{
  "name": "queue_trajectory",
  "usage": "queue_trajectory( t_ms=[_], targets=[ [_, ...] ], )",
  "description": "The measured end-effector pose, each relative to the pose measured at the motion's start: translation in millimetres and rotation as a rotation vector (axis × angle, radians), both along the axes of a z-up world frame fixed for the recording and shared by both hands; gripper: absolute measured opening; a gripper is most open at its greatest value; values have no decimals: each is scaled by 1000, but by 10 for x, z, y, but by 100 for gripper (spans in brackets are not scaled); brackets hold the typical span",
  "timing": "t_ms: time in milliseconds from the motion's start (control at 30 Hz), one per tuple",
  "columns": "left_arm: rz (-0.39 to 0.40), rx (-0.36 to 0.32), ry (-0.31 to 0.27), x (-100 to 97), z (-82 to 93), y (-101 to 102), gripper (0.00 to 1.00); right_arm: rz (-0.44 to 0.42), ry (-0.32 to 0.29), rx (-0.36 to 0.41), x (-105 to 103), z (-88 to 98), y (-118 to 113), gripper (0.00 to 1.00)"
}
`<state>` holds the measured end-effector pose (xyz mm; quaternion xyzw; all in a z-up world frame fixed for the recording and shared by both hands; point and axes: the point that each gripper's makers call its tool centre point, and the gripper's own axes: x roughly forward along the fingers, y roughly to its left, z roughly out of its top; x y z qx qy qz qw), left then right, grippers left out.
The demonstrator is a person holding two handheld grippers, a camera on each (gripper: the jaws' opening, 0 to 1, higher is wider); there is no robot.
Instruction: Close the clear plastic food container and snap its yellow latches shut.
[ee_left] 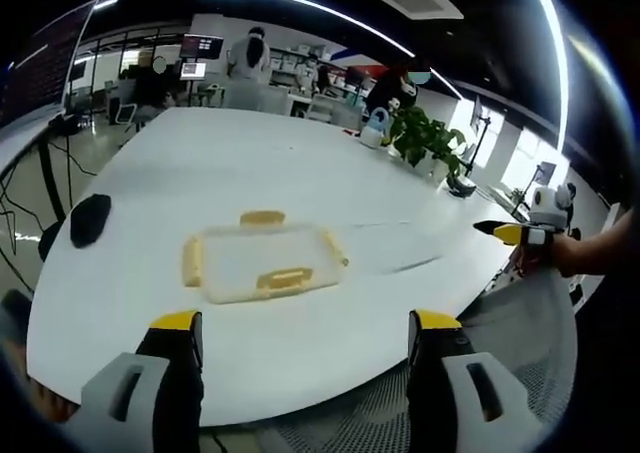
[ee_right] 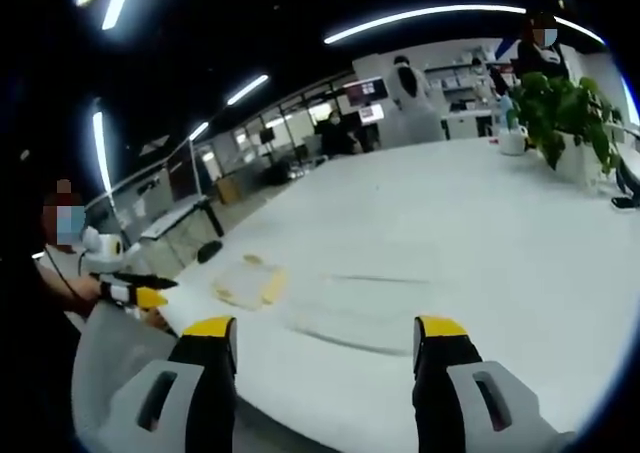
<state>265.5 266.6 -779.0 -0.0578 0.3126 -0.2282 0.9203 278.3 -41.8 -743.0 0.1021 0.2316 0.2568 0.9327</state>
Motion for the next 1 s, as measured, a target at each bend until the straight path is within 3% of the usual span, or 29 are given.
queue_trajectory(
  t_ms=[400,1000],
  targets=[
    [-66,33,-17,36,38,-19,82,11,-28,0,141,148,51,71],
    [-119,17,36,88,13,28,80,124,-68,-35,280,331,308,69]
  ],
)
